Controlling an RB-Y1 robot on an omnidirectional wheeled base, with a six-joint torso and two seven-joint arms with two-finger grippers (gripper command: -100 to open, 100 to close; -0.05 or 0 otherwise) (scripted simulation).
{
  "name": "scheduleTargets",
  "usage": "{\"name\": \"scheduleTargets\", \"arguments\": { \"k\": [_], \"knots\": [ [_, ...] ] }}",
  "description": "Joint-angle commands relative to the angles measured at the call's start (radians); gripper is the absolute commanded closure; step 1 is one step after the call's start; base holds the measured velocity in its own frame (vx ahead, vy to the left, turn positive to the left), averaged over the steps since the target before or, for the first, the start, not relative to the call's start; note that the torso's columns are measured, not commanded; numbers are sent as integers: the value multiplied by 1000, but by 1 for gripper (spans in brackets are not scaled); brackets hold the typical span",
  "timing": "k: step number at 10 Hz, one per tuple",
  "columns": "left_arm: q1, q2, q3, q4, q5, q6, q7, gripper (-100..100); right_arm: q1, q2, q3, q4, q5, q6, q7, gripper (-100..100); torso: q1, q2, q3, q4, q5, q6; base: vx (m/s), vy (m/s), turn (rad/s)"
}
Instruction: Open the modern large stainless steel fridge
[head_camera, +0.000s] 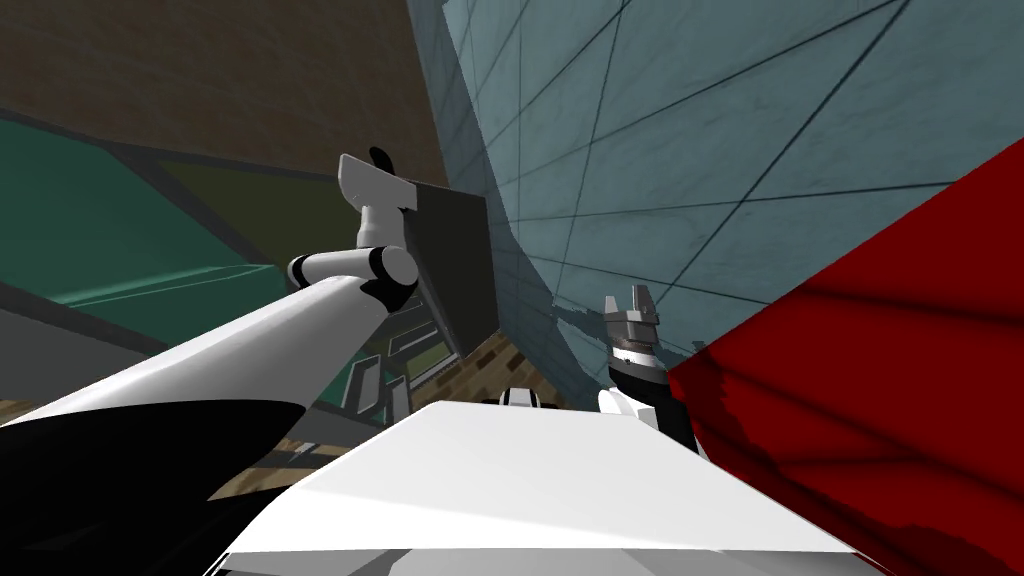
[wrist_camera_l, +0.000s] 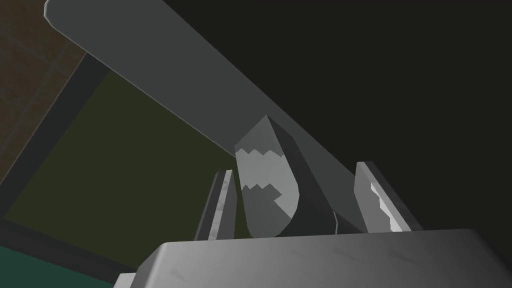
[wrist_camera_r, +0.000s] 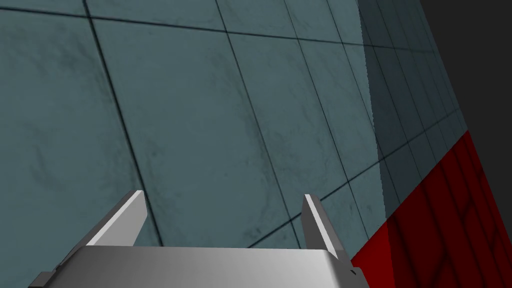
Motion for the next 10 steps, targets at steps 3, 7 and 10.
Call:
{"name": "scheduleTargets", "arguments": {
  "k": [3,7,10],
  "knots": [
    [-2,15,-28,12,-120,54,95,100,0,0,0,0,0,0,0,0,2,0,0,0,1,0,-32,-148,-90],
    [-11,40,-61,42,-231,104,193,100,0,0,0,0,0,0,0,0,2,2,1,1,0,-1,-20,-142,-78],
    [-14,48,-72,52,-295,120,244,100,0,0,0,0,0,0,0,0,4,5,4,3,1,-4,-12,-133,-52]
  ]
}}
